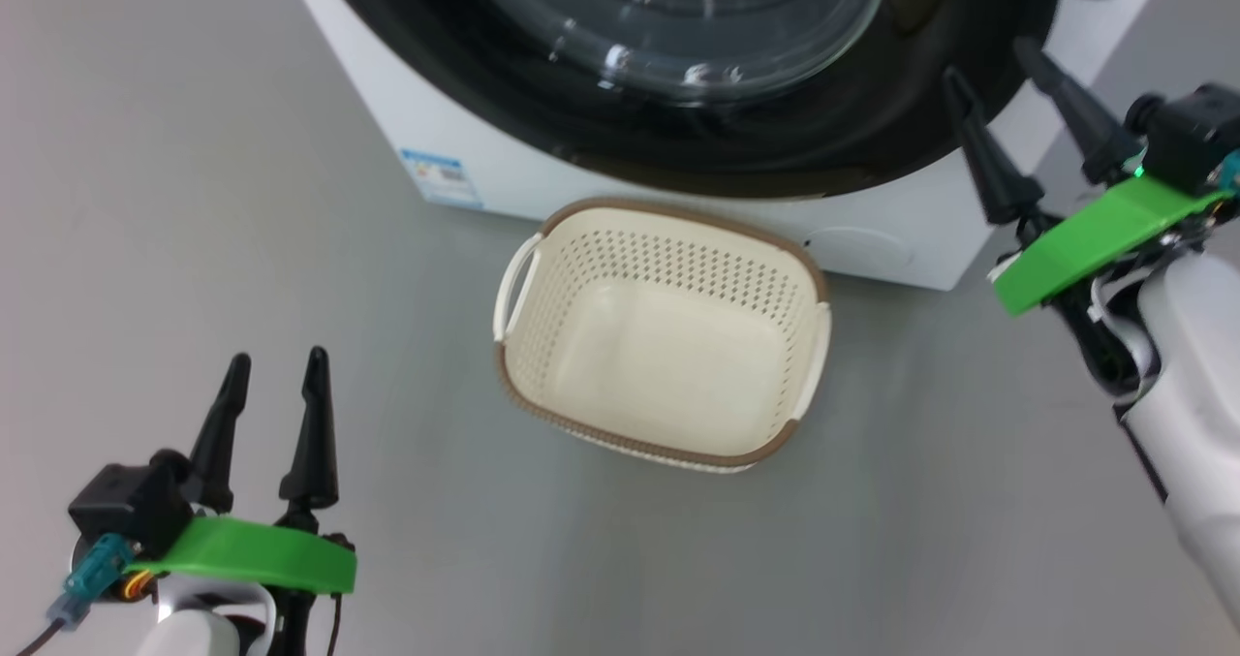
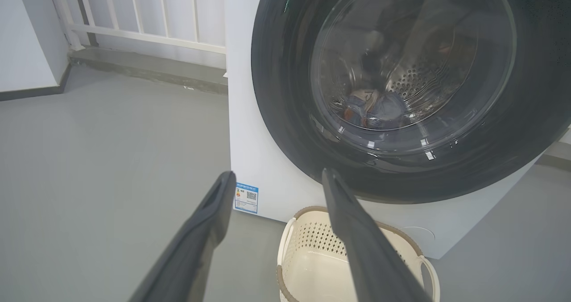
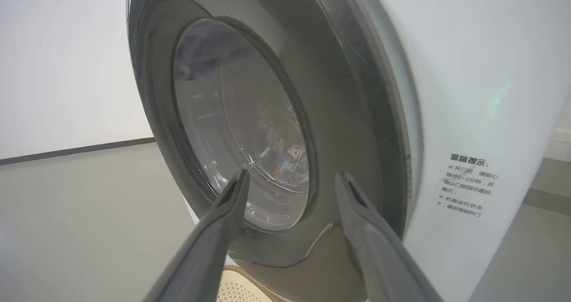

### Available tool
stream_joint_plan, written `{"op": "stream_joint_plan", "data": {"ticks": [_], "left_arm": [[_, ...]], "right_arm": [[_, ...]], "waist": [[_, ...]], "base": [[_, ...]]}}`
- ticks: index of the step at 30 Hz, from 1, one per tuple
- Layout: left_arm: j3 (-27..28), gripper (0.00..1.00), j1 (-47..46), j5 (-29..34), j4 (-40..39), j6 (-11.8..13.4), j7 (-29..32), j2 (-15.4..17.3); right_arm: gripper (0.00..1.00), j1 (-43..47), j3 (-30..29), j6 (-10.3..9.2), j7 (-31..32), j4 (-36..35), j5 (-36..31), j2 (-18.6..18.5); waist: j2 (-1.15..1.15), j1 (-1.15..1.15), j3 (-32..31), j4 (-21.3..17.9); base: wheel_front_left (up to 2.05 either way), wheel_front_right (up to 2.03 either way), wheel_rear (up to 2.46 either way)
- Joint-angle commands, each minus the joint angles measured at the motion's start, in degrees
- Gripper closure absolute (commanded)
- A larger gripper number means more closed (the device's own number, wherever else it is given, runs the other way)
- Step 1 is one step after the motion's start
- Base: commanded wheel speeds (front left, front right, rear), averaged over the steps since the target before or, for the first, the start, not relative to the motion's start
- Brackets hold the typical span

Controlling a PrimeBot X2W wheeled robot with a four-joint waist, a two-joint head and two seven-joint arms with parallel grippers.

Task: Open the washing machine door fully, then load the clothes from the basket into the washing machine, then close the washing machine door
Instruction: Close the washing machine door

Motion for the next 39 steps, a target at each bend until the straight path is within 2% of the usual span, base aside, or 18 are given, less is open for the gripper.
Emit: {"op": "stream_joint_plan", "data": {"ticks": [1, 12, 20, 30, 39], "left_arm": [[2.1, 0.0, 0.2, 0.2, -1.0, -0.1, -0.4, 2.0], [3.7, 0.0, 3.4, 1.0, -1.4, -0.1, -0.4, 2.5], [4.9, 0.0, 5.8, 1.6, -1.7, -0.1, -0.4, 2.5], [5.0, 0.0, 7.6, 2.5, -2.5, -0.1, -0.4, 1.9], [5.1, 0.0, 8.9, 2.3, -3.0, -0.1, -0.4, 1.1]], "right_arm": [[0.0, 2.1, 0.5, -0.14, -0.3, -1.9, 0.7, 0.7], [0.0, 11.5, 1.0, -0.14, -0.3, -7.8, 1.3, 2.4], [0.0, 18.5, -1.6, -0.14, -0.3, -10.7, 0.7, 4.0], [0.0, 29.1, -8.0, -0.14, -0.3, -14.5, -3.8, 7.3], [0.0, 34.3, -12.0, -0.14, -0.3, -16.1, -6.7, 9.4]], "waist": [[0.0, 0.0, -2.9, -2.8], [0.0, 0.0, -8.9, -9.3], [0.0, 0.0, -12.0, -12.8], [0.0, 0.0, -14.2, -14.8], [0.0, 0.0, -15.4, -15.9]], "base": [[0.0, 0.0, 0.0], [0.0, 0.0, 0.0], [0.0, 0.0, 0.0], [0.0, 0.0, 0.0], [0.0, 0.0, 0.0]]}}
